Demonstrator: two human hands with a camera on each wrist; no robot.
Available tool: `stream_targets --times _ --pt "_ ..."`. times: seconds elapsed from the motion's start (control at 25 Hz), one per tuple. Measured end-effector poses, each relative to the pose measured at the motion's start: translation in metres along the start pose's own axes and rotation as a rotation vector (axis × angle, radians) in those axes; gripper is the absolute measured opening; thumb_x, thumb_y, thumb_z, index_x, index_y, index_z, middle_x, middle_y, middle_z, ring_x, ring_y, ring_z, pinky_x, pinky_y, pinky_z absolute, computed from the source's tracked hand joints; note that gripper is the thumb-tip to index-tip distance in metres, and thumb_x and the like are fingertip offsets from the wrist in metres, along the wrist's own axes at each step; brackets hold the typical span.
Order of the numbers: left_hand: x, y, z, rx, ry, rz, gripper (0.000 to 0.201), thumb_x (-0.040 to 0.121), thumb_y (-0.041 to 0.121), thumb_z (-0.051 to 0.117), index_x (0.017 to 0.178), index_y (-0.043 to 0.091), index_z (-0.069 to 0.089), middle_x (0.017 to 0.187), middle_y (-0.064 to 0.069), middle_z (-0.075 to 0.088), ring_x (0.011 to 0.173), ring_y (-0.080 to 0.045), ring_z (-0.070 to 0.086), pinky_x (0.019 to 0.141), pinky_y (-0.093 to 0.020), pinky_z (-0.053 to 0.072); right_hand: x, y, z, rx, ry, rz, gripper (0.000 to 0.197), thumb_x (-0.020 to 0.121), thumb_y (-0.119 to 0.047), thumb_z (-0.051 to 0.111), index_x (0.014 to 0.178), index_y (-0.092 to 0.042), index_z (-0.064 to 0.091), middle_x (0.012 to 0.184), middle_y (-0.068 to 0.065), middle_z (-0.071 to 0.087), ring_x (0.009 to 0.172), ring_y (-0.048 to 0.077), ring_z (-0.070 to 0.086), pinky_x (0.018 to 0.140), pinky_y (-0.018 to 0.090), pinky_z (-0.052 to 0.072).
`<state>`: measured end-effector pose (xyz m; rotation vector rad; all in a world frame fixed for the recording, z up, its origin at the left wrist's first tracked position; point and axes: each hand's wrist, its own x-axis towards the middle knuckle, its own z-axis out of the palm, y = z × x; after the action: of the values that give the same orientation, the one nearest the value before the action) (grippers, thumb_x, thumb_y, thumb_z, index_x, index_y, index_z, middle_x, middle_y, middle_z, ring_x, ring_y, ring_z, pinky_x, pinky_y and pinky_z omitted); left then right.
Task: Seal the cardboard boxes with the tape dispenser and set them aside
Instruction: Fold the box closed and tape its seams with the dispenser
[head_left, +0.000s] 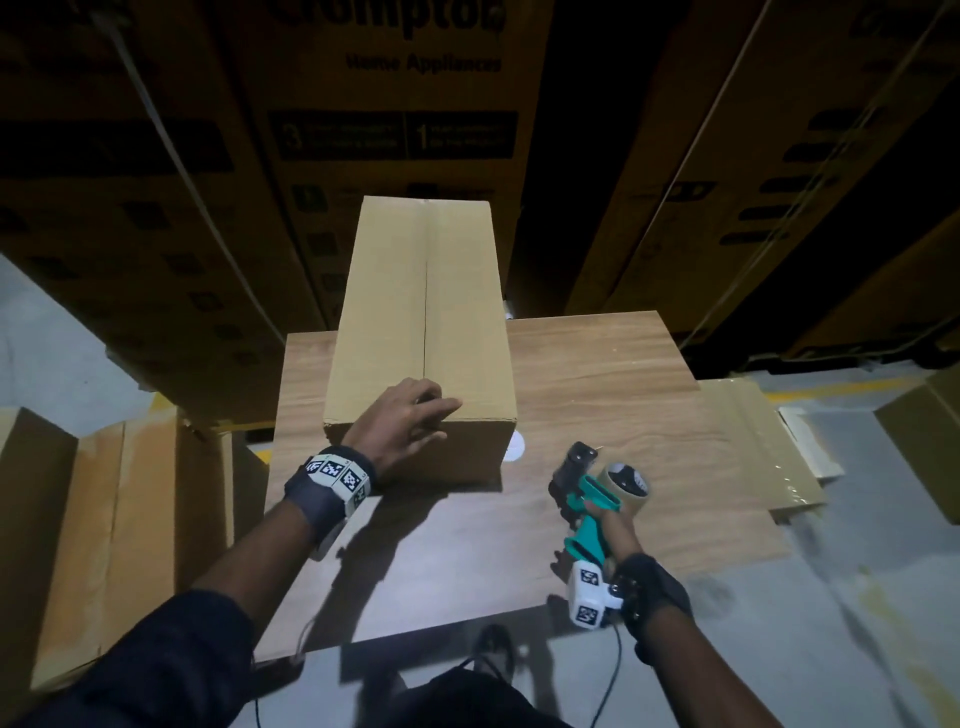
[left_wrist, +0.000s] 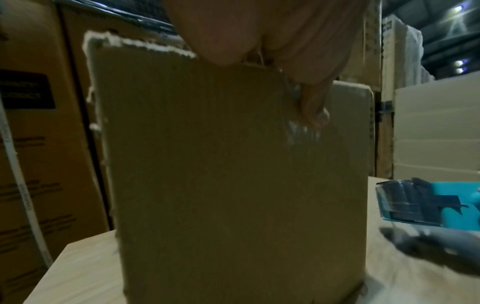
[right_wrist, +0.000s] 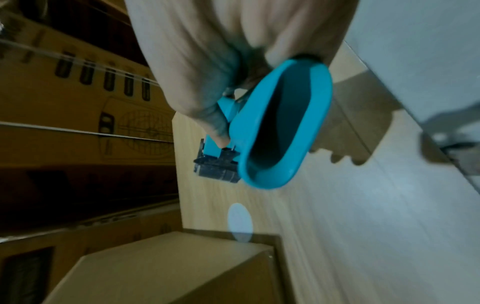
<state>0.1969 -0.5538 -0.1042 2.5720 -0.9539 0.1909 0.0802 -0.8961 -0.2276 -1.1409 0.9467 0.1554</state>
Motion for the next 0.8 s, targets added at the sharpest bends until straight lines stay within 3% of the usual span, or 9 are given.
stream_targets --times 0.08,0.16,0.24,0.32,0.44,0.56,0.68,0.8 --pt "-0.001 0.003 -0.008 -0.106 -0.035 -0.074 0.053 0.084 0.009 0.082 0.134 0.019 0.067 0.124 -0.007 0.06 0.108 -0.022 0.058 0.092 -0.033 0.055 -0.026 -0.022 0.003 0.099 -0.125 -0.037 0.036 0.102 -0.007 0.056 0.136 -0.015 0.046 0.102 0.018 0.063 0.069 0.025 0.067 0.056 0.037 0.059" --pt "-0.007 0.011 -0.018 -0.266 -0.044 -0.191 0.049 0.086 0.005 0.078 0.132 0.02 0.068 0.128 -0.001 0.06 0.113 -0.015 0.059 0.098 -0.027 0.053 -0.059 -0.043 0.006 0.034 -0.249 -0.201 0.039 0.101 -0.006 0.057 0.135 -0.023 0.048 0.104 0.018 0.062 0.07 0.026 0.065 0.057 0.037 0.058" --pt "-0.01 0.023 -0.034 -0.516 -0.011 -0.354 0.043 0.088 0.023 0.078 0.13 0.023 0.069 0.124 0.004 0.068 0.112 -0.008 0.064 0.1 -0.03 0.055 -0.088 -0.06 0.013 -0.139 -0.31 -0.402 0.041 0.099 -0.006 0.061 0.13 -0.031 0.053 0.102 0.017 0.064 0.07 0.027 0.065 0.059 0.039 0.058" --pt "-0.011 0.039 -0.056 -0.855 -0.012 -0.548 0.044 0.09 0.043 0.067 0.127 0.019 0.07 0.118 0.0 0.074 0.109 -0.009 0.069 0.098 -0.031 0.056 -0.113 -0.071 0.023 -0.347 -0.362 -0.632 0.046 0.096 -0.008 0.067 0.131 -0.035 0.054 0.11 0.011 0.068 0.08 0.028 0.067 0.069 0.044 0.059" --pt "-0.011 0.062 -0.082 -1.187 -0.08 -0.761 0.066 0.093 0.062 0.043 0.129 0.013 0.067 0.117 -0.008 0.075 0.111 -0.018 0.072 0.099 -0.033 0.056 -0.139 -0.081 0.043 -0.642 -0.46 -1.002 0.045 0.095 -0.008 0.07 0.132 -0.029 0.056 0.112 -0.006 0.068 0.092 0.017 0.069 0.078 0.037 0.059" --pt "-0.019 0.076 -0.098 -1.363 -0.109 -0.868 0.087 0.087 0.078 0.025 0.128 0.013 0.066 0.117 -0.01 0.075 0.107 -0.018 0.072 0.1 -0.037 0.055 -0.161 -0.085 0.069 -0.755 -0.511 -1.295 0.037 0.092 -0.004 0.071 0.125 -0.018 0.061 0.114 -0.003 0.065 0.104 0.013 0.066 0.086 0.027 0.053" --pt "-0.033 0.08 -0.106 -1.485 -0.059 -0.934 0.094 0.085 0.081 0.02 0.122 0.01 0.068 0.11 -0.011 0.077 0.103 -0.02 0.074 0.095 -0.035 0.056 -0.163 -0.081 0.082 -0.862 -0.495 -1.429 0.034 0.088 -0.004 0.072 0.121 -0.011 0.065 0.112 0.004 0.062 0.097 0.018 0.064 0.079 0.031 0.054" --pt "-0.044 0.076 -0.105 -1.621 -0.023 -0.926 0.093 0.094 0.077 0.019 0.124 0.005 0.068 0.114 -0.019 0.075 0.106 -0.025 0.073 0.098 -0.038 0.057 -0.16 -0.079 0.09 -0.934 -0.495 -1.525 0.038 0.086 -0.006 0.072 0.122 -0.016 0.064 0.117 0.005 0.061 0.088 0.021 0.065 0.07 0.028 0.055"
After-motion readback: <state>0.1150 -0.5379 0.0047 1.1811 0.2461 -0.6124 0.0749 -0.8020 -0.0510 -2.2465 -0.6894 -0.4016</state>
